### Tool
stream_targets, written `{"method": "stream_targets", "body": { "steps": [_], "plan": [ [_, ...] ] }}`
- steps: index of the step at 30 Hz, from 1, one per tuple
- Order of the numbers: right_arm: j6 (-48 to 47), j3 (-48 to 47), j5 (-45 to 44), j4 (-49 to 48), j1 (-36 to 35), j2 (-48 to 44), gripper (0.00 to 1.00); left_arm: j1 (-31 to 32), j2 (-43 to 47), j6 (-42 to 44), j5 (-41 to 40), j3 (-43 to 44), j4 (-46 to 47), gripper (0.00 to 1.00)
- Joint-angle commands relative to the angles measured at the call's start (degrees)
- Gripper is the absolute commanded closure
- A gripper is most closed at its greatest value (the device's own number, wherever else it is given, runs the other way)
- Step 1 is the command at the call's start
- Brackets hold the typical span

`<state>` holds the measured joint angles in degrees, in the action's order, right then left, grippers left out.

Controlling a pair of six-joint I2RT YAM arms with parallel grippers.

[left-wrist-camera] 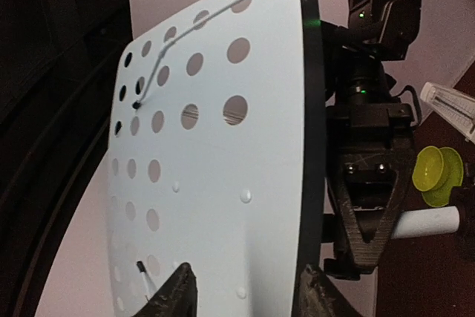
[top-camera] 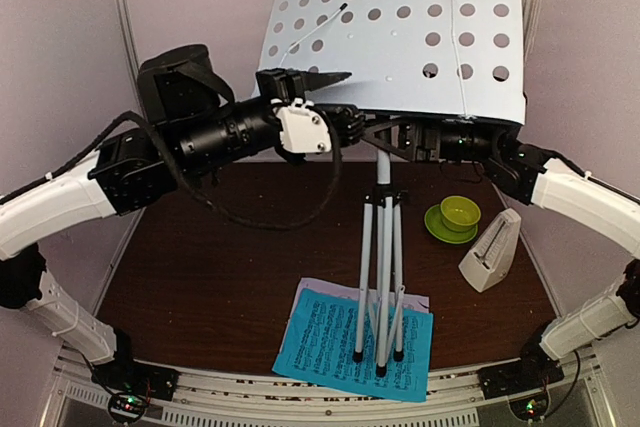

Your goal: Set up the instrument practice props

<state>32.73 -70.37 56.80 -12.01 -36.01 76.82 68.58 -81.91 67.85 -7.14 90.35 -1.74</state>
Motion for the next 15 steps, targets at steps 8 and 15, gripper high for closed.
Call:
{"method": "stream_targets", "body": {
  "steps": [8,15],
  "plan": [
    [1.24,-14.4,-12.24,-7.7,0.85,-1.18,1.0,-0.02,7.5,-3.34,-6.61,-1.93,22.03,0.34],
    [-5.59,-18.08,-20.68,-6.03,1.46,-1.77,1.0,-0.06,11.95,-13.04,-17.03,-6.34,23.41,0.22]
  ]
}}
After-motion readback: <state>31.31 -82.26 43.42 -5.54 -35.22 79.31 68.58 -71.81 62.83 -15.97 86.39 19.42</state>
